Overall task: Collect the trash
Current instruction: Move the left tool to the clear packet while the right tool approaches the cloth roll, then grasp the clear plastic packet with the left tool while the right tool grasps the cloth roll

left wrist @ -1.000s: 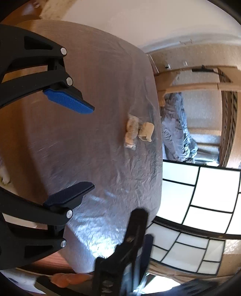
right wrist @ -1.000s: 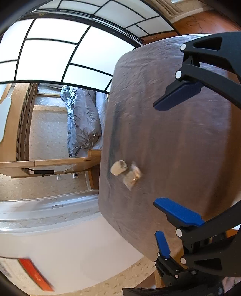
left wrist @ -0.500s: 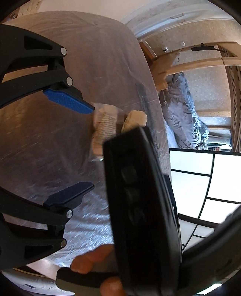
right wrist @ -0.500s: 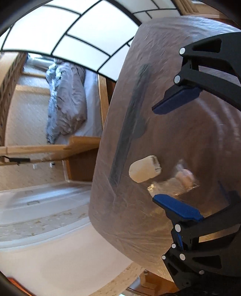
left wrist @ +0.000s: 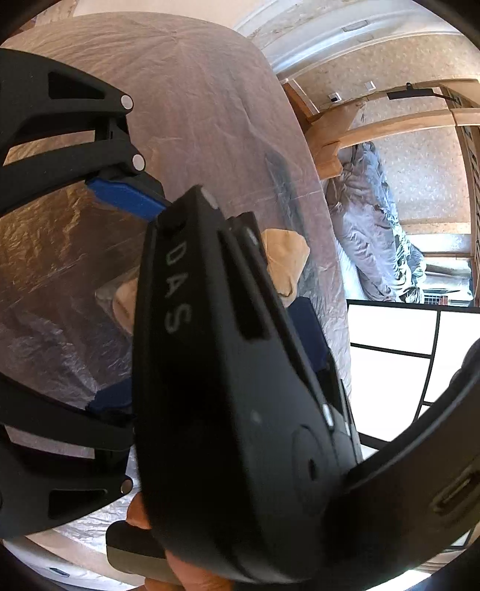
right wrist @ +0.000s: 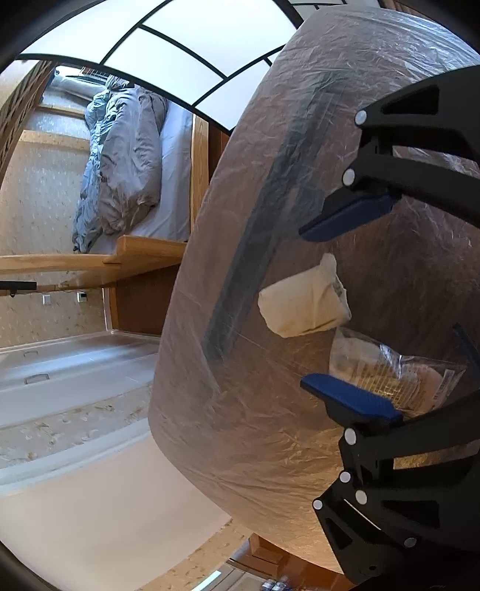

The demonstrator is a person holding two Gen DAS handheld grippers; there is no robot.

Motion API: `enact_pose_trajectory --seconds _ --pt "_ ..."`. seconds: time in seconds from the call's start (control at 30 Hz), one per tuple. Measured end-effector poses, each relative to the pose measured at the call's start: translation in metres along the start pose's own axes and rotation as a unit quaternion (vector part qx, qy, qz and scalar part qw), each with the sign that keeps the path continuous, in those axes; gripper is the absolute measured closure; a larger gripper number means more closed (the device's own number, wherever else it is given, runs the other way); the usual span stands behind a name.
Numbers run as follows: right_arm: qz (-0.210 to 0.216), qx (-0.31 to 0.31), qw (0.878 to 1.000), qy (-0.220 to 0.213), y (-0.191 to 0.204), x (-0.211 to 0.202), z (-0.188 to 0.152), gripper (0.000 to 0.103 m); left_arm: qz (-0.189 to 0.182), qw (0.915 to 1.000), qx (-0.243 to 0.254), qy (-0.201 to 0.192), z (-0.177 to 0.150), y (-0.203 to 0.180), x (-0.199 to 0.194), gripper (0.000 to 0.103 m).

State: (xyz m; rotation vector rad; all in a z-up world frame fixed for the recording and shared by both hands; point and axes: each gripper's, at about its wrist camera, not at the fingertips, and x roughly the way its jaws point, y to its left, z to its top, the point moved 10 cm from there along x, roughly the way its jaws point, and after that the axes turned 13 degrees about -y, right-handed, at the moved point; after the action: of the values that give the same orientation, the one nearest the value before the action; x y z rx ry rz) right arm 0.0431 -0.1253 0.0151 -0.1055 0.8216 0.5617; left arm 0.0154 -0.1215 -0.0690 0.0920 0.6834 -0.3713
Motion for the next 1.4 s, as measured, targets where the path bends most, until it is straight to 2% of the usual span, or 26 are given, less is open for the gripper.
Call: enact_pose_trajectory --seconds 0.07,0.23,0.47,0.6,0.8,1.0,1.13,1.2,1.27,1.3,1.4 --pt "0.008 0.009 1.000 0.003 -0.001 0.001 -0.002 0.046 -0.001 1.0000 -0.007 0.000 0.000 0.001 -0.001 0.026" --pt "0.010 0.021 1.000 0.004 -0.003 0.002 -0.007 0.055 0.003 1.0000 -0.006 0.007 0.001 0.003 -0.002 0.027" --pt "0.013 0.041 0.999 -0.006 -0.005 -0.006 -0.010 0.065 -0.004 0.9998 -0.021 0.006 0.003 0.006 -0.005 0.063" --pt "0.003 0.044 0.999 -0.022 -0.009 -0.015 -0.006 0.070 -0.001 0.9995 -0.031 0.000 0.002 0.010 -0.009 0.065" --pt "-0.006 0.058 0.997 -0.041 -0.015 -0.031 -0.002 0.071 0.000 0.9993 -0.037 -0.009 0.003 0.010 -0.019 0.065" --pt "-0.012 0.052 0.998 -0.035 -0.013 -0.033 -0.008 0.071 0.005 0.9990 -0.044 -0.010 0.002 0.012 -0.021 0.065" --pt "-0.027 0.037 0.999 -0.028 -0.011 -0.030 -0.012 0.070 0.006 0.9991 -0.043 0.002 -0.002 0.015 -0.018 0.065" --pt "-0.031 0.034 0.999 -0.022 -0.010 -0.026 -0.016 0.069 0.007 0.9991 -0.042 0.006 -0.003 0.015 -0.018 0.065" --pt "-0.036 0.030 0.999 -0.018 -0.010 -0.022 -0.019 0.058 0.004 0.9991 -0.041 0.008 -0.003 0.015 -0.018 0.064" --pt "-0.038 0.028 0.999 -0.017 -0.010 -0.021 -0.020 0.055 0.000 0.9992 -0.039 0.011 -0.004 0.013 -0.017 0.064" --pt "-0.041 0.020 0.999 -0.011 -0.008 -0.017 -0.023 0.055 0.006 0.9995 -0.026 0.014 -0.005 0.012 -0.016 0.060"
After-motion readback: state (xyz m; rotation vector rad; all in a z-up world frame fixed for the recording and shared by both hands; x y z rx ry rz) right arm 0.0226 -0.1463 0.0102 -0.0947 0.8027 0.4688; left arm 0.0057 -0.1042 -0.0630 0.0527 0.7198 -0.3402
